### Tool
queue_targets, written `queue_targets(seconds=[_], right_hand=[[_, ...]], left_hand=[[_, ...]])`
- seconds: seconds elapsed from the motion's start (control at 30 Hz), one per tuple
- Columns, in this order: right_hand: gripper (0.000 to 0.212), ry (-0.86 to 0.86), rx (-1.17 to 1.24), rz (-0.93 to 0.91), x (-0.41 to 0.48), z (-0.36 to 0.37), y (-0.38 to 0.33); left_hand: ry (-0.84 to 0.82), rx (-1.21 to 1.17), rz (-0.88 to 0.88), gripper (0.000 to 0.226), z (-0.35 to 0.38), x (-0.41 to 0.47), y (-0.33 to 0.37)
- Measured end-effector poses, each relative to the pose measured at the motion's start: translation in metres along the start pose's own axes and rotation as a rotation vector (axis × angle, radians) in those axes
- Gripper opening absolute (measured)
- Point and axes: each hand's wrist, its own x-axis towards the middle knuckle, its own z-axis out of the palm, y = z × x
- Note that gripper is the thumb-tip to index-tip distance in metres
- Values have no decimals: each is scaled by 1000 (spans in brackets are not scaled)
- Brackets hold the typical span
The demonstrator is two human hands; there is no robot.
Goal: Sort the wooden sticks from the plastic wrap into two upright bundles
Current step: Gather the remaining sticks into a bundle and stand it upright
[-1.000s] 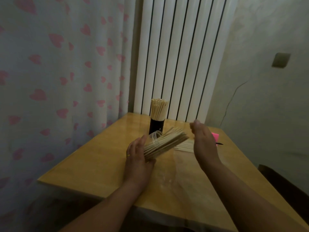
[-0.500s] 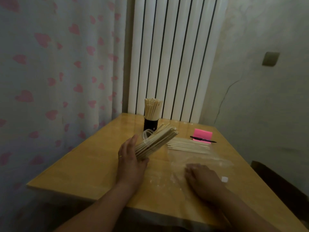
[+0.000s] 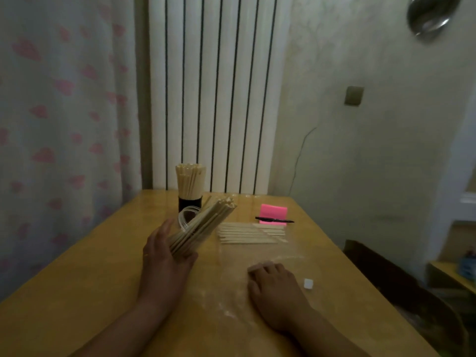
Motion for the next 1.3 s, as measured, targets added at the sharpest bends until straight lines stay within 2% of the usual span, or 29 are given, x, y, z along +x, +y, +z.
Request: queue_targets(seconds=[0.17,0.33,0.47,0.73,0.93,1.1,1.3], right_hand=[[51,-32,-6,10,0,-3,-2],[42,-152,-44,21,19,-25,-4],[35,-96,37,84,53,-20,-5],[73,-113,-7,102,119,-7,-5],[57,-159,-89,54,140,5,2],[67,-234,-82,52,149,5,10],[47,-240,-109,82,153,4,4]], left_hand=[[-5,23,-24,104,20,23,-11],[7,53,-32,103,30,26,-23],[-10,103,-22,103,30,24,-23],[-41,128,20,102,32,21,-21],[-33,92,3,105,31,22,-21],[-28,92,-1,107,31,21,-23],[-21,87,-8,107,31,21,-21]])
